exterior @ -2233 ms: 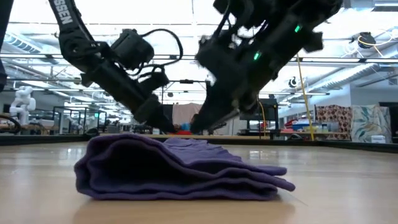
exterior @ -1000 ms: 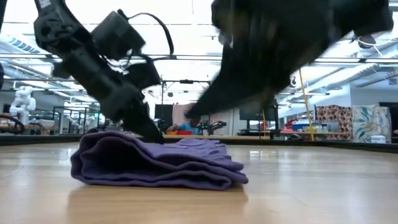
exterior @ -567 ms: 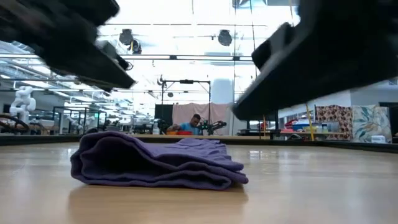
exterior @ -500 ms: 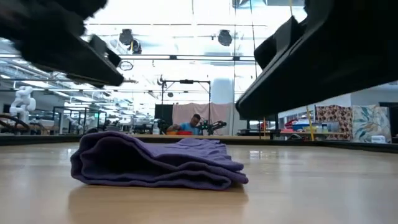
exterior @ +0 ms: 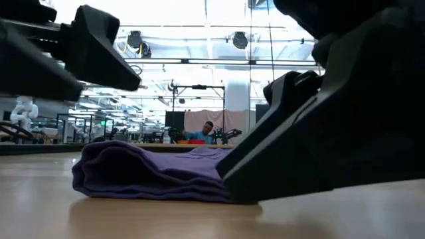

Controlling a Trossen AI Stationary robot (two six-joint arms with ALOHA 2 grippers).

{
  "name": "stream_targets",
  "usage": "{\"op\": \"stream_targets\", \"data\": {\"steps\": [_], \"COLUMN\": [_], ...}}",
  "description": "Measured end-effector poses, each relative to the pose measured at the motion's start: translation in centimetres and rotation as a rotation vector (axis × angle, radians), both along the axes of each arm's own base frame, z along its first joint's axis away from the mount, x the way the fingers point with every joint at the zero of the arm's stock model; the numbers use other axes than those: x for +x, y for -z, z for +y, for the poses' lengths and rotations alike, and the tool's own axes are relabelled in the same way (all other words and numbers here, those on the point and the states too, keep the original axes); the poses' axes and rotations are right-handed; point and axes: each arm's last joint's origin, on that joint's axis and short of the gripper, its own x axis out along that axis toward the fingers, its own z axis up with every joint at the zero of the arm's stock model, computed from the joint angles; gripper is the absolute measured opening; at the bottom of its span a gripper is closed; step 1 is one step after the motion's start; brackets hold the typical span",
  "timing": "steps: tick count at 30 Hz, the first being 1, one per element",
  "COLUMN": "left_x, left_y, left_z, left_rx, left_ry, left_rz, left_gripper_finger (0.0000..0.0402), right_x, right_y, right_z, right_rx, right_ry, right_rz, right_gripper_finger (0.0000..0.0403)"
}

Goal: Roll towel into tight, uniform cylinder
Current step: Roll the purple towel on the table

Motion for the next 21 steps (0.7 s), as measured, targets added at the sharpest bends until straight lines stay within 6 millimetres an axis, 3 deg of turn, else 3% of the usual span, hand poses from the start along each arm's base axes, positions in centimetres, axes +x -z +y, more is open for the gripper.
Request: {"op": "stream_targets", "data": {"steps": [7,15,21], "left_x": [1.4,1.2,1.6], "left_y": [0.4,0.2,0.2], "left_z": [-2.3,-2.5,-2.2], "left_rx": [0.208,0.370,0.468], "left_ry": [0.075,0.166,0.237], "left_rz": [0.182,0.238,0.224], "left_gripper_finger": [0.0260,0.0255,0.0218], "right_x": [-0.3,-0.4,-0.4], "right_y": [0.1,0.1,0.1], "right_z": [0.3,0.4,0.4], "right_rx": [0.009,0.016,0.017], "right_ry": [-0.001,-0.005,-0.007], "right_rz": [0.008,0.012,0.013], "right_gripper_finger": [0.0162,0.0162,0.0161]}}
